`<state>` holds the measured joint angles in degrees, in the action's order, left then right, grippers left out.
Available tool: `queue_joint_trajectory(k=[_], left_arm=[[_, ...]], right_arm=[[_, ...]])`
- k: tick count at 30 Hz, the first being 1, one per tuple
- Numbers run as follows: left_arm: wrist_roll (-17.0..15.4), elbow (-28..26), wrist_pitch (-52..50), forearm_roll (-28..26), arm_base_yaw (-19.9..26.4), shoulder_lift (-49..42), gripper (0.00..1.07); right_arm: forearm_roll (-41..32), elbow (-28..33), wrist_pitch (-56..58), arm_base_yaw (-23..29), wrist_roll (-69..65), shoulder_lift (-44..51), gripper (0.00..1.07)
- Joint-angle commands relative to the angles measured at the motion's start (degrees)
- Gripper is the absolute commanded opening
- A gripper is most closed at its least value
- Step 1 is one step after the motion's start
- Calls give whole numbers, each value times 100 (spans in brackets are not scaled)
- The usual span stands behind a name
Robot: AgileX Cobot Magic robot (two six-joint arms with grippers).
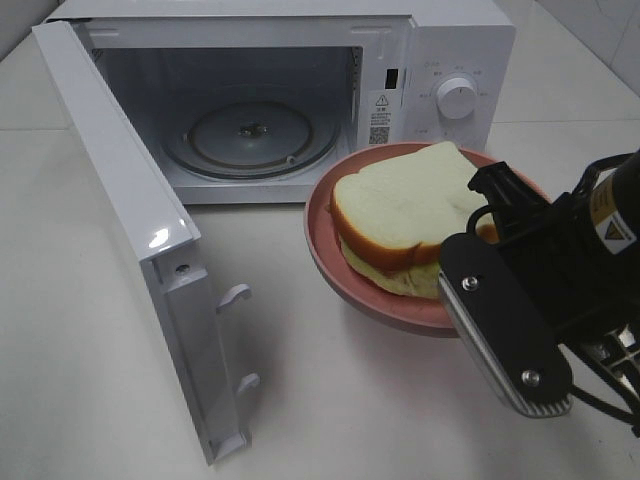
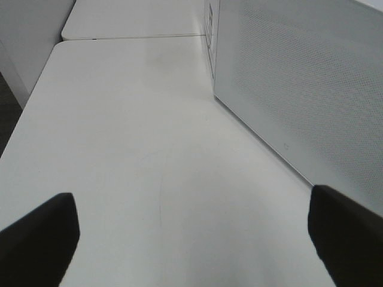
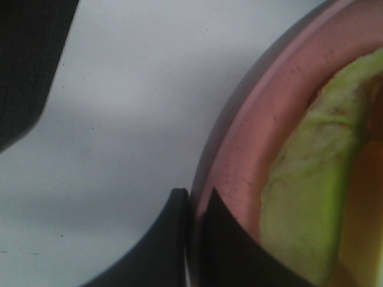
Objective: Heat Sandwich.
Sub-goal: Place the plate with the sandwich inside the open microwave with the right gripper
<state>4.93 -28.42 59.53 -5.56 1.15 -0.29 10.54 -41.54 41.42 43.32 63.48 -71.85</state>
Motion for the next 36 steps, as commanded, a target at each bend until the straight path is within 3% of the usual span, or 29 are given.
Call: queue_joint_trajectory(k=[1,9,17,36], left_arm=[[-34,6,-11,6,17,-143,98],[-34,6,-11,6,17,-143,98],[-34,6,-11,6,17,-143,98],[-34,6,-11,6,17,-143,98]], right_arm=[[-304,17,-172,-447,1112,46,0],[-682,11,-206,-968,2172,-212,0],[-693,-34,-573,-968,2217,-510,0],[-1134,-854,-819,-871,2515,-1243,0]])
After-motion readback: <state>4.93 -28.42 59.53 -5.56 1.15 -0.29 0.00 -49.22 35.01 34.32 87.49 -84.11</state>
